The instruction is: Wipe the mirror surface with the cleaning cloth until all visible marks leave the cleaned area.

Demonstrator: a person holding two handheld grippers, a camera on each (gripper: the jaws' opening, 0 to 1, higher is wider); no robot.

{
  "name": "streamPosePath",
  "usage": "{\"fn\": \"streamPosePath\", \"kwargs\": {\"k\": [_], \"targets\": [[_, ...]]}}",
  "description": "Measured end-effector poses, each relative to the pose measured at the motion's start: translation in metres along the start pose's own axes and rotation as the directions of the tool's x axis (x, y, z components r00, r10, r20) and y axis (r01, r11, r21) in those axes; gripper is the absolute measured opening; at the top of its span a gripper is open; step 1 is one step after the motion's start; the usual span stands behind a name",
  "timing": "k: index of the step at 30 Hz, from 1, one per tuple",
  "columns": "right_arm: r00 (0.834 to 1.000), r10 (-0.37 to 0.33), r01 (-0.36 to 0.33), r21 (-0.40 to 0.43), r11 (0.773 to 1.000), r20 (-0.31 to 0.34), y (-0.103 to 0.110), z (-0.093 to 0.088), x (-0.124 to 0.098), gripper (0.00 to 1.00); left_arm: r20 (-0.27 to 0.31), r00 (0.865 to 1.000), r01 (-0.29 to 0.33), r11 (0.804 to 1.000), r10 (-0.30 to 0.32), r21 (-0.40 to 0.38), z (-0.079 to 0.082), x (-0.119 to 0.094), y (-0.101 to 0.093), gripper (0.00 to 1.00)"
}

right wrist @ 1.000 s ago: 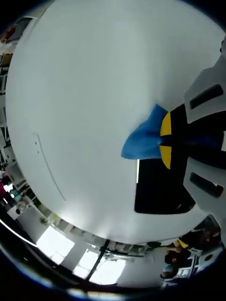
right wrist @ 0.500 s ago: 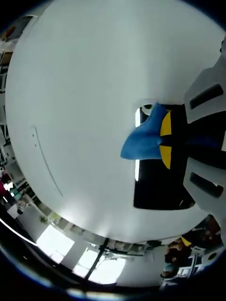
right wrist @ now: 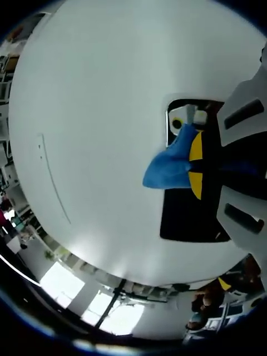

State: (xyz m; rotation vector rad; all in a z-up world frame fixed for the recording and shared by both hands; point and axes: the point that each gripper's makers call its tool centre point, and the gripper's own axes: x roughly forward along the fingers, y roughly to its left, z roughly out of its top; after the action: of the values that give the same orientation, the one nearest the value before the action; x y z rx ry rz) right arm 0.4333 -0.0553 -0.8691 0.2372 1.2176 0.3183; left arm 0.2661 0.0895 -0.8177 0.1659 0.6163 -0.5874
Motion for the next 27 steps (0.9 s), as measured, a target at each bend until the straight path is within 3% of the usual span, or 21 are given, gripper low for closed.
{"fn": "streamPosePath", "kwargs": {"k": [27], "targets": [[0.998, 0.058, -0.06, -0.08, 0.995, -0.027, 0.066, 0.008, 0.029, 0.0, 0.002, 1.0, -0.008, 1.0, 0.008, -0.017, -0.001, 0.0, 0.003, 0.99]]}}
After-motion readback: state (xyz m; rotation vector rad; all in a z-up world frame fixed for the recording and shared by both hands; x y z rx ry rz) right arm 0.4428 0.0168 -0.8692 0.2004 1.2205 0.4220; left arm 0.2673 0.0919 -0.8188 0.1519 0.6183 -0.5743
